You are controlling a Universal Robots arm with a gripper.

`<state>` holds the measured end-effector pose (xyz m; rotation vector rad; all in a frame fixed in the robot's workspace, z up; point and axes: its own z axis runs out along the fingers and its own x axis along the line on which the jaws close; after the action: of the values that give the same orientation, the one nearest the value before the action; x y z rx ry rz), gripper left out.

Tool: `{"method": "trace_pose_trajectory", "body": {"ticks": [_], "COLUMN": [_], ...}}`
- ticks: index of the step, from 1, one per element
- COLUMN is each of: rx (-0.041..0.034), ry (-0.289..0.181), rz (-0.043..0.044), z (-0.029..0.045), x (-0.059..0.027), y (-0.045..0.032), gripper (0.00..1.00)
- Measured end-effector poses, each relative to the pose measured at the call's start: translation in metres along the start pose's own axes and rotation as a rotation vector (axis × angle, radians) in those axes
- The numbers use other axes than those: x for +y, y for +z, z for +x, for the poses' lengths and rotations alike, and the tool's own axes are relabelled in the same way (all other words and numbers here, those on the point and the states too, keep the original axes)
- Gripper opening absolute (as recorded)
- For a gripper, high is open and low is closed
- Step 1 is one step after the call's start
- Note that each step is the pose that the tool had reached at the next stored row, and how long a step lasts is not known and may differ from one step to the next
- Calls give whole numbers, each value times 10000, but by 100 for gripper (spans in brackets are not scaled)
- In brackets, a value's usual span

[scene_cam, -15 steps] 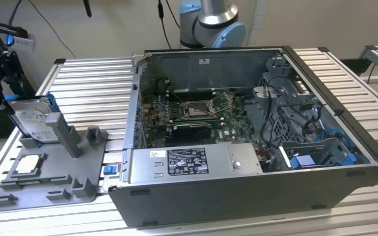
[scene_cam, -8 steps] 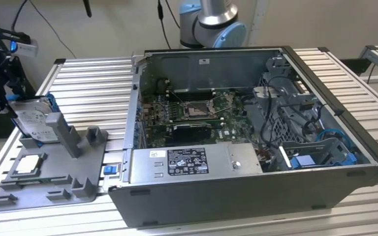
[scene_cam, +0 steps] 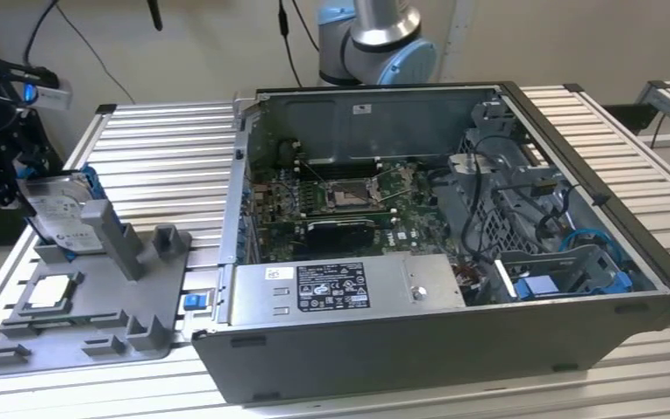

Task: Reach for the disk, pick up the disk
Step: 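Pick up the disk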

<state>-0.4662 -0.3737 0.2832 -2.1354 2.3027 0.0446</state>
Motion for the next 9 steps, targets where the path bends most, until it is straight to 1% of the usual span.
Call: {"method": "trace_pose_trajectory", "body": {"ticks": [2, 9], "rx": [-32, -234], "ry": [-84, -343], "rz": [-2, 15], "z": [-2, -16], "x": [5, 14], "y": [21, 104], "gripper": [100, 100]}}
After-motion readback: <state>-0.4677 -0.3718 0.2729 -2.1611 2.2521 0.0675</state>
